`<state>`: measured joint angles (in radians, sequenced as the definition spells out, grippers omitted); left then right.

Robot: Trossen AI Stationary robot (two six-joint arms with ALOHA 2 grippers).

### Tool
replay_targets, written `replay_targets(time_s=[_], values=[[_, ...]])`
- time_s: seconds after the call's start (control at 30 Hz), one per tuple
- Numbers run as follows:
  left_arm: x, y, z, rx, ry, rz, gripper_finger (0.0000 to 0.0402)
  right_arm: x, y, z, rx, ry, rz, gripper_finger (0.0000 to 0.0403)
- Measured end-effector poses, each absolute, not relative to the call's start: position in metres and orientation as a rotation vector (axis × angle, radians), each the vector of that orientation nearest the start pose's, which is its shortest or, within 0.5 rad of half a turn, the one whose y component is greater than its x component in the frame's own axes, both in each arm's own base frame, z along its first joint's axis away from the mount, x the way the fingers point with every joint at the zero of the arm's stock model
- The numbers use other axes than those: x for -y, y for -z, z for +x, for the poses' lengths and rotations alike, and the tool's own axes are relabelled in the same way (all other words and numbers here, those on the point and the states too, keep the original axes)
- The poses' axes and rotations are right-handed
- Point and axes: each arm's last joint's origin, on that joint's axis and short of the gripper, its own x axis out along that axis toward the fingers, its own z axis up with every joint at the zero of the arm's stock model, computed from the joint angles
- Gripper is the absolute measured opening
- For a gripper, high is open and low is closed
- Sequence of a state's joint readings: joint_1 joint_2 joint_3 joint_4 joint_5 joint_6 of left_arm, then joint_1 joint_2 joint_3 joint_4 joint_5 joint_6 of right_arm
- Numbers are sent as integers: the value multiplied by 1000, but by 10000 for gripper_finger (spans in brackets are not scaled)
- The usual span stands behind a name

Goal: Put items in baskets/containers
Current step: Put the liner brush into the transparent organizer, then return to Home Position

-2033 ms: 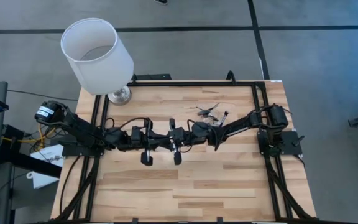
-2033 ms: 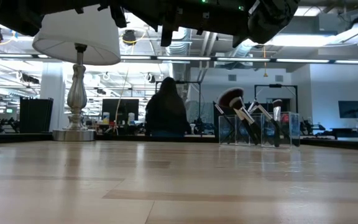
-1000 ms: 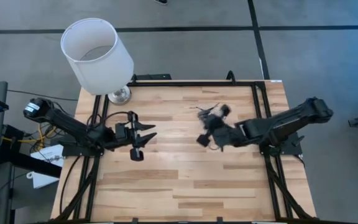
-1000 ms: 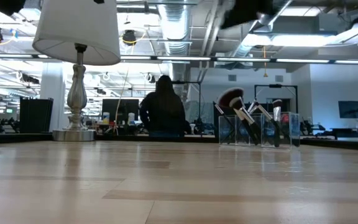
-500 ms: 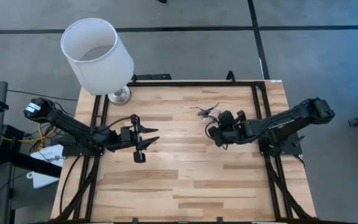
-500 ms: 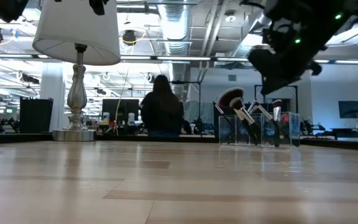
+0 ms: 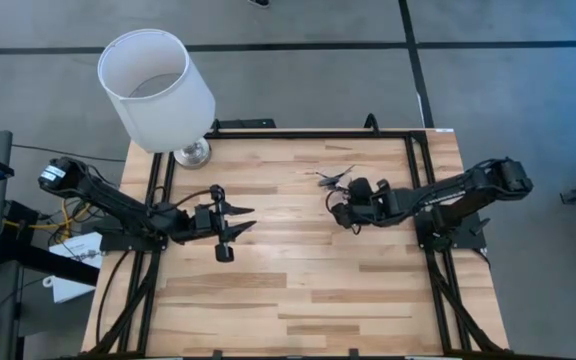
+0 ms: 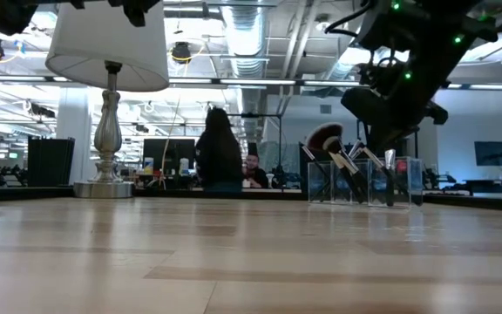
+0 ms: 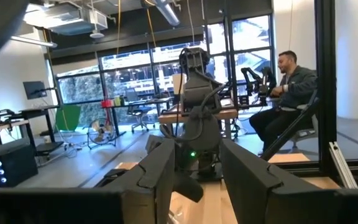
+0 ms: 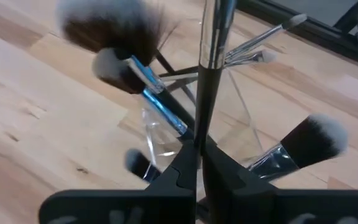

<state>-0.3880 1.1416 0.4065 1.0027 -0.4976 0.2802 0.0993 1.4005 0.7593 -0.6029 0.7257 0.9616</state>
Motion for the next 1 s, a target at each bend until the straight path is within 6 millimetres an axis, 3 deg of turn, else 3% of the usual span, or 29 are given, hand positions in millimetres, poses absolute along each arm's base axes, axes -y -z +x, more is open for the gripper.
replay_targets(time_s=[0.47,0.67,0.8,1.0], values=[[68,-248,212,224,-157,140,127,16,-176,239,-786,1072,355,72],[68,-247,212,211,-156,142,127,15,-186,246,-788,1034,320,106],[67,-248,210,202,-226,129,127,8,-215,262,-753,955,284,126],[74,-257,191,152,-363,134,127,-19,-293,280,-723,777,151,125]])
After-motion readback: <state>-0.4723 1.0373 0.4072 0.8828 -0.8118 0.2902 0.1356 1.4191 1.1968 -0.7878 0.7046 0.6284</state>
